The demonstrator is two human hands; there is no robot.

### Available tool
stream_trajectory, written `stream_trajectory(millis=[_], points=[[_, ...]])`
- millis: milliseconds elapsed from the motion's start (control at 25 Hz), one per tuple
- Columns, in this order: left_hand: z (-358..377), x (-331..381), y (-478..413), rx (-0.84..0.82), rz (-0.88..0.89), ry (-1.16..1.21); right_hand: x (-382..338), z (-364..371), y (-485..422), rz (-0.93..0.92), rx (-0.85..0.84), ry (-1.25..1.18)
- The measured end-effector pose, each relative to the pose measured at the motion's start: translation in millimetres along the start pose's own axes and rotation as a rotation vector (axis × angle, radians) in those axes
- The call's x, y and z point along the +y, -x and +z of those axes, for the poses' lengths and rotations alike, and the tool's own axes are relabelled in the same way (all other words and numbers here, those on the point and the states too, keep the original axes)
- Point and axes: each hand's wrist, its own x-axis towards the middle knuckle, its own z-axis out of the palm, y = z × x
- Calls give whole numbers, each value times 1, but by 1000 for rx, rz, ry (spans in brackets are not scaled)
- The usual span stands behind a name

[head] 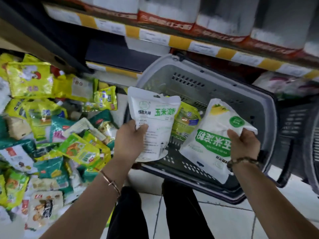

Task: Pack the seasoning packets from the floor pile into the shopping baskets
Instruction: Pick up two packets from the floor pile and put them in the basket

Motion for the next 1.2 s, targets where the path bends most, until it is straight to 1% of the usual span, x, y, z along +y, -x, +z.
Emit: stream_trajectory(millis=[160, 320, 440, 600, 720, 840, 920, 1040, 1120, 1200], points=[[70, 1, -34, -106, -31, -78, 50, 15, -59, 93, -3, 134], [132, -13, -74, -182, -112, -108, 91, 41, -104, 152, -47, 161], [177, -30, -102, -215, -175, -67, 118, 67, -132, 200, -84, 106], [231, -56, -136, -203, -221, -40, 151, 103, -166, 246, -116, 58], [261, -77, -157, -201, -232, -48, 176, 128, -185, 198, -158, 110], [279, -91, -171, -218, -213, 35, 191, 147, -200, 148, -193, 121], [284, -98, -178, -251, -228, 71, 198, 155, -205, 149, -168, 182], [286, -103, -186, -297, -257, 41, 198, 158, -201, 161, -39, 312], [280, -103, -186, -318, -239, -21, 192, 156, -189, 135, 41, 242], [272, -101, -177, -317, -180, -91, 183, 152, -169, 50, 97, 153]])
